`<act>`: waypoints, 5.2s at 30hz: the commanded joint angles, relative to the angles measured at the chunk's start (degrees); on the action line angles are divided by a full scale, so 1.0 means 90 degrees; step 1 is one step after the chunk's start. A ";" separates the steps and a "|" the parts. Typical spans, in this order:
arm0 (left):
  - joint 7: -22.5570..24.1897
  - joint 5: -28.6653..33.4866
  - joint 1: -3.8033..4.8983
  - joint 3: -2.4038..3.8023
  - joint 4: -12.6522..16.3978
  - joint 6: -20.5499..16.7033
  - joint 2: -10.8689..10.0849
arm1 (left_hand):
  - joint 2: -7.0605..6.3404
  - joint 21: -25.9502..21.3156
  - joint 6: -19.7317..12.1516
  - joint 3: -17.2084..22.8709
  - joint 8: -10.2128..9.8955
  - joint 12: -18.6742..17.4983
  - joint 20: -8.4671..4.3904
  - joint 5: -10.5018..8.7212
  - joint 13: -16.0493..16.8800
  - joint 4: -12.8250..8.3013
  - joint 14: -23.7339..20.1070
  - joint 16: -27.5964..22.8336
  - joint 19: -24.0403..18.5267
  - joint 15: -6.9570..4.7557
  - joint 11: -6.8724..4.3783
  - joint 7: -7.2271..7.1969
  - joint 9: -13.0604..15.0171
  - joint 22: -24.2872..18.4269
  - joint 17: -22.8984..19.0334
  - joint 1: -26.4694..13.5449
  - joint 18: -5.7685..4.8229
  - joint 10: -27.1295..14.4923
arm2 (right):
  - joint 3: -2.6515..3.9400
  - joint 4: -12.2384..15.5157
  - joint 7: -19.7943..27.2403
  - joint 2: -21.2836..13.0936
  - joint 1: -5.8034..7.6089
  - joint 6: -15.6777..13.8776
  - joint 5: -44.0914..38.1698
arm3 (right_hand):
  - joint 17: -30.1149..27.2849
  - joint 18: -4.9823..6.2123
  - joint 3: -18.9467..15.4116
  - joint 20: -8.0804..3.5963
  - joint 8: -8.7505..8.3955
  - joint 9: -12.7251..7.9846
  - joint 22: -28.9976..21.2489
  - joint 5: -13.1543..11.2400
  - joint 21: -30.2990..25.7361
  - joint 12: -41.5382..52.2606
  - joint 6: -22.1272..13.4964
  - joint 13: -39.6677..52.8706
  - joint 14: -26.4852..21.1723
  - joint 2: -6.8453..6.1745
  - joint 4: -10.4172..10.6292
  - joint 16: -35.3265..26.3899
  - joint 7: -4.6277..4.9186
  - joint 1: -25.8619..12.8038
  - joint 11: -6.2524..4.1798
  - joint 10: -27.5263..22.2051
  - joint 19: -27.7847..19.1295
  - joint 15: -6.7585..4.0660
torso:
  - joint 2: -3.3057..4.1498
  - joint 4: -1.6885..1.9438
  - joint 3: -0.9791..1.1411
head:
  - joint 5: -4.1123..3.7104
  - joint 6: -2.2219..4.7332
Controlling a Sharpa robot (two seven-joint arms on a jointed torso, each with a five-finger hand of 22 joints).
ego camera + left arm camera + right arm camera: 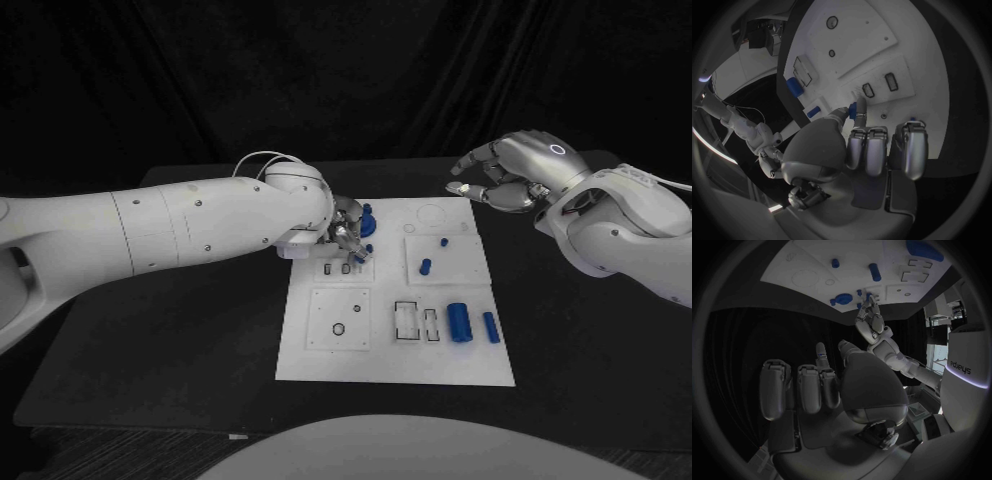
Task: Assemble the parts on the task board
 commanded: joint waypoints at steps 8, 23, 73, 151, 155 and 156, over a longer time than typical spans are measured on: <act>-0.0051 0.0016 -0.0012 0.0005 0.0149 -0.0066 -0.0148 | -0.0368 -0.0057 0.0096 0.0851 -0.0046 0.0017 -0.0027 0.0092 0.1673 -0.0100 0.0673 0.0017 0.0003 -0.0063 -0.0028 0.0000 0.0211 0.0935 0.1677 -0.0340 0.0074 0.0674 | 0.0005 0.0020 -0.0218 -0.0024 -0.0013 0.0134 -0.0010 | 0.0580 0.0035 0.0050 0.0035 -0.0019 0.0009 0.1360 0.0060 -0.0063 0.0016 0.0033 0.1677 0.0472 0.0035 -0.0002 -0.0052 -0.0002 0.0100 0.0047 0.0669 0.0227 0.0044 | 0.0000 0.0003 0.0000 | 0.0012 0.0000; -0.0764 0.1238 0.0014 0.0005 0.0779 -0.0064 -0.0883 | -0.0440 -0.0085 0.0078 0.1082 -0.0088 0.0017 -0.0021 0.0029 0.1673 -0.0101 0.0673 0.0017 -0.0015 -0.0054 -0.0015 0.0018 0.0269 0.0929 0.1677 -0.0556 0.0080 0.0674 | 0.0005 0.0027 -0.0262 -0.0052 -0.0044 0.0201 -0.0010 | 0.0541 0.0045 0.0143 0.0043 -0.0082 0.0013 0.1348 0.0464 -0.0111 0.0016 0.0064 0.1677 0.0468 0.0023 -0.0070 -0.0073 0.0001 0.0318 0.0048 0.0669 0.0211 0.0045 | -0.0007 0.0000 0.0009 | 0.0095 0.0000; -0.0767 0.1288 -0.0042 0.0001 0.0558 -0.0328 -0.0703 | -0.0331 -0.0150 0.0043 0.1301 -0.0170 0.0017 0.0000 -0.0195 0.1673 -0.0006 0.0673 0.0017 -0.0067 -0.0031 0.0013 0.0048 0.0315 0.0895 0.1677 -0.0854 0.0097 0.0674 | 0.0005 -0.0007 -0.0279 -0.0018 -0.0126 0.0368 -0.0010 | 0.0500 0.0055 0.0334 0.0034 -0.0161 0.0020 0.1336 0.1042 -0.0167 0.0016 0.0100 0.1677 0.0463 -0.0003 -0.0229 -0.0090 -0.0002 0.0603 0.0037 0.0669 0.0196 0.0035 | -0.0014 0.0013 0.0015 | 0.0147 0.0000; -0.0548 0.1288 -0.0183 0.0002 0.0482 -0.0560 -0.0698 | -0.0313 -0.0216 -0.0043 0.1407 -0.0239 0.0017 0.0010 -0.0235 0.1673 -0.0089 0.0673 0.0017 -0.0130 -0.0019 0.0033 0.0076 0.0332 0.0845 0.1677 -0.0836 0.0118 0.0674 | 0.0005 -0.0072 -0.0259 -0.0008 -0.0182 0.0444 -0.0010 | 0.0475 0.0062 0.0383 0.0032 -0.0188 0.0021 0.1327 0.1126 -0.0199 0.0016 0.0093 0.1677 0.0458 -0.0038 -0.0297 -0.0102 0.0003 0.0675 0.0035 0.0669 0.0185 0.0033 | -0.0018 0.0012 0.0017 | 0.0197 0.0000; -0.0537 0.1288 -0.0183 0.0002 0.0451 -0.0560 -0.0674 | -0.0311 -0.0218 -0.0047 0.1410 -0.0242 0.0017 0.0010 -0.0236 0.1673 -0.0089 0.0673 0.0017 -0.0133 -0.0018 0.0034 0.0078 0.0332 0.0844 0.1677 -0.0837 0.0119 0.0674 | 0.0005 -0.0072 -0.0263 -0.0006 -0.0183 0.0458 -0.0010 | 0.0467 0.0062 0.0386 0.0031 -0.0196 0.0019 0.1327 0.1135 -0.0200 0.0016 0.0087 0.1677 0.0456 -0.0046 -0.0295 -0.0106 0.0004 0.0670 0.0036 0.0669 0.0185 0.0033 | -0.0014 0.0014 0.0018 | 0.0218 0.0000; -0.0533 0.1288 -0.0183 0.0002 0.0443 -0.0563 -0.0667 | -0.0311 -0.0218 -0.0047 0.1410 -0.0242 0.0017 0.0010 -0.0236 0.1673 -0.0089 0.0673 0.0017 -0.0133 -0.0018 0.0034 0.0078 0.0332 0.0844 0.1677 -0.0837 0.0119 0.0674 | 0.0005 -0.0071 -0.0264 -0.0005 -0.0183 0.0461 -0.0010 | 0.0467 0.0062 0.0386 0.0031 -0.0196 0.0019 0.1327 0.1135 -0.0200 0.0016 0.0087 0.1677 0.0456 -0.0046 -0.0295 -0.0106 0.0004 0.0670 0.0036 0.0669 0.0185 0.0033 | -0.0013 0.0016 0.0018 | 0.0214 0.0000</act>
